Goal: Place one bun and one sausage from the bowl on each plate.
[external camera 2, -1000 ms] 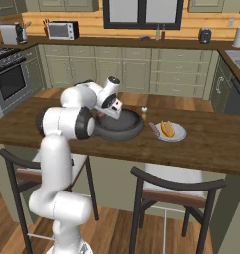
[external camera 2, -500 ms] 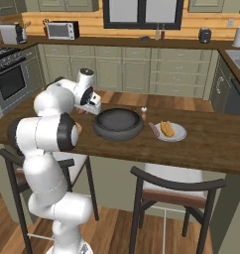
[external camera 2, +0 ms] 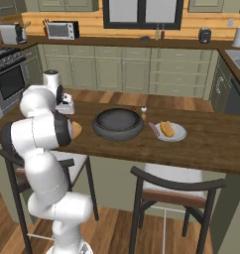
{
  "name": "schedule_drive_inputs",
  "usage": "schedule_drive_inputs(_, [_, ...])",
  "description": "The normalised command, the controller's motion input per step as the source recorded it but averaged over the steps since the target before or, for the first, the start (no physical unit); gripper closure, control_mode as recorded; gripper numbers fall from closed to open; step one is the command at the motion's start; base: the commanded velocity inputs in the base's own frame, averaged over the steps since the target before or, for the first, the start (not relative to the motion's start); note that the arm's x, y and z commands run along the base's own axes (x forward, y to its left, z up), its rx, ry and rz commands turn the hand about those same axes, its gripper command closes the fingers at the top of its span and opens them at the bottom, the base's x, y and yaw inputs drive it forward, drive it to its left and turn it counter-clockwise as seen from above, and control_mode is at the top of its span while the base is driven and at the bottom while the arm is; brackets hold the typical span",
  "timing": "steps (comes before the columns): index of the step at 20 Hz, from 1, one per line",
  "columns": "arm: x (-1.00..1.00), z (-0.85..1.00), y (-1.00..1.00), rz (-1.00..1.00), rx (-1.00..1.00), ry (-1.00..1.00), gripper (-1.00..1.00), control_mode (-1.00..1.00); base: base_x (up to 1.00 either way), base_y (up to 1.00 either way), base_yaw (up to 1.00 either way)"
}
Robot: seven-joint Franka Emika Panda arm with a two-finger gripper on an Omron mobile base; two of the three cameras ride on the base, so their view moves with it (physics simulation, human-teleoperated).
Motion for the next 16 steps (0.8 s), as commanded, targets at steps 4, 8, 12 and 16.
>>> schedule_drive_inputs(4, [0.37,-0.22,0.8,0.11,-0.03,0.21,1.0,-1.0,0.0,0.0,0.0])
schedule_drive_inputs(8, [0.24,-0.7,0.3,0.01,-0.04,0.18,1.0,-1.0,0.0,0.0,0.0])
schedule_drive_inputs(12, [0.46,-0.8,0.26,0.0,-0.06,0.06,1.0,-1.0,0.0,0.0,0.0])
schedule_drive_inputs(16, [0.59,-0.33,0.35,0.0,-0.04,0.15,1.0,-1.0,0.0,0.0,0.0])
